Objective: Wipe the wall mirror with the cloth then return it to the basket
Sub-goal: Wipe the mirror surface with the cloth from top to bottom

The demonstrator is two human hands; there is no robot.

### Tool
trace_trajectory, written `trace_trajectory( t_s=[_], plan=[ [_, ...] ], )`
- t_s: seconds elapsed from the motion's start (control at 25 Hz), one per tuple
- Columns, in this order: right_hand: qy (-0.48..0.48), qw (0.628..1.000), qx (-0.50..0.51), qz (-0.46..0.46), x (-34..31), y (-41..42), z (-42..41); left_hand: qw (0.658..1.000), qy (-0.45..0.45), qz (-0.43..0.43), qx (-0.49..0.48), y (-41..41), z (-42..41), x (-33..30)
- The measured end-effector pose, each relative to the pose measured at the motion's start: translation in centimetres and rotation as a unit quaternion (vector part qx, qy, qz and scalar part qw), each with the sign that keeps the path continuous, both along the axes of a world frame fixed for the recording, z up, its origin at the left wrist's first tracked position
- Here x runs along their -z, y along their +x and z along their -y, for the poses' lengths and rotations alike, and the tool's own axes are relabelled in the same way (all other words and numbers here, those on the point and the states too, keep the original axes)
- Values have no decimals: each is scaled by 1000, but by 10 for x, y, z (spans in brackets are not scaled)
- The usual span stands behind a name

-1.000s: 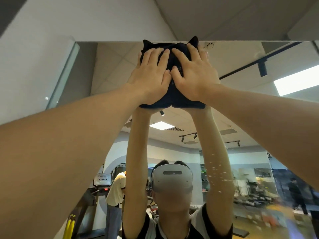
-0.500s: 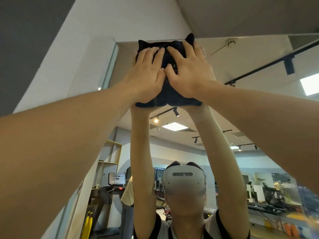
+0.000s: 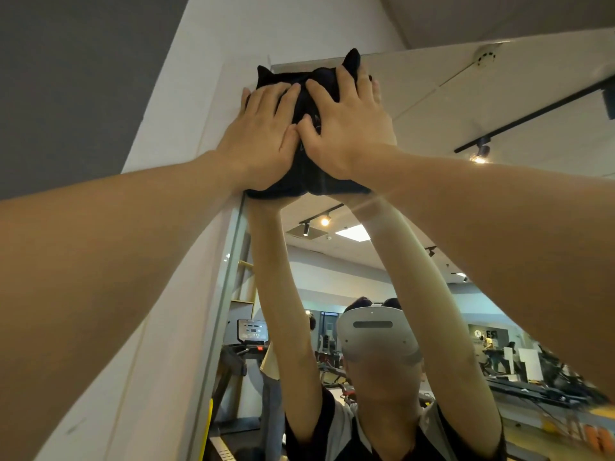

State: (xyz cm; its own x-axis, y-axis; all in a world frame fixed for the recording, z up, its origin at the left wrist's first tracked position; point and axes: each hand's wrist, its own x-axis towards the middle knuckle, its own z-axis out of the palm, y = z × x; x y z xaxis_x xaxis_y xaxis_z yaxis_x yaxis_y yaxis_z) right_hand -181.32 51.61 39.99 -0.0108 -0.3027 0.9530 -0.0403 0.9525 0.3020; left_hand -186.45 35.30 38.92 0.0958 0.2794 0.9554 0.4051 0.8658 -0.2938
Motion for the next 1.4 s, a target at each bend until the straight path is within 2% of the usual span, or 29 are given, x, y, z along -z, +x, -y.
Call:
trace_trajectory(
  t_s=[0.68,1.08,1.4],
  plan=[
    [3,1000,5,20,93,1,1,999,-21,-8,-41,3,5,87],
    [18,999,-1,41,95,8,-14,999,7,9,-47,9,-12,94],
    [22,999,3,43,100,22,-53,999,21,-11,-34,18,-54,101]
  ],
)
